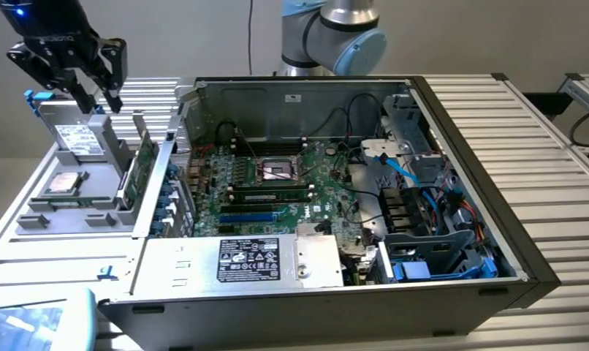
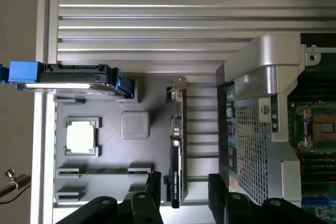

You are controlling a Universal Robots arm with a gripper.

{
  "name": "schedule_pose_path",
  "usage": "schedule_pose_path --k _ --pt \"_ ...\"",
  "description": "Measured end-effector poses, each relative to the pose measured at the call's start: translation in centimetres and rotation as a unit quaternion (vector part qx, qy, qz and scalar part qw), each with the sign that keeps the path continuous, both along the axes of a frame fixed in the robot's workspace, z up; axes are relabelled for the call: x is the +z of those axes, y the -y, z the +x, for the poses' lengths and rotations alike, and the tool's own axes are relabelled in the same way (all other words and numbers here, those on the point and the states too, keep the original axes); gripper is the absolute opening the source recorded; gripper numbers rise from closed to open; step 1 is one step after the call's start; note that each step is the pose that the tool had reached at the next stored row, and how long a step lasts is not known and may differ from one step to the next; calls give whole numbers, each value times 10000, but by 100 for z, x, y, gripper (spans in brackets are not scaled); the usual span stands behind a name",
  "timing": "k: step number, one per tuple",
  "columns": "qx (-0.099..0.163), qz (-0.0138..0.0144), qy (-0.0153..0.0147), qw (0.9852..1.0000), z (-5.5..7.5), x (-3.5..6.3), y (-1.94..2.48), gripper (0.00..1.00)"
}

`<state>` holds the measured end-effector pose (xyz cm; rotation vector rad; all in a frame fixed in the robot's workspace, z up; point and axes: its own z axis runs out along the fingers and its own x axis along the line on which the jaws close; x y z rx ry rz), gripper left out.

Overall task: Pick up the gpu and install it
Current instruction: 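Pick up the gpu and move the gpu toward the slot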

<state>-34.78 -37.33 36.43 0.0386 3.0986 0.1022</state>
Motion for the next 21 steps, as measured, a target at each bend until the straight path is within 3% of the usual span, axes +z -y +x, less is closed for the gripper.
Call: schedule_pose_path --k 5,21 --pt "-1 1 -4 10000 0 -91 48 49" --pt "-31 0 -4 10000 0 -383 56 49"
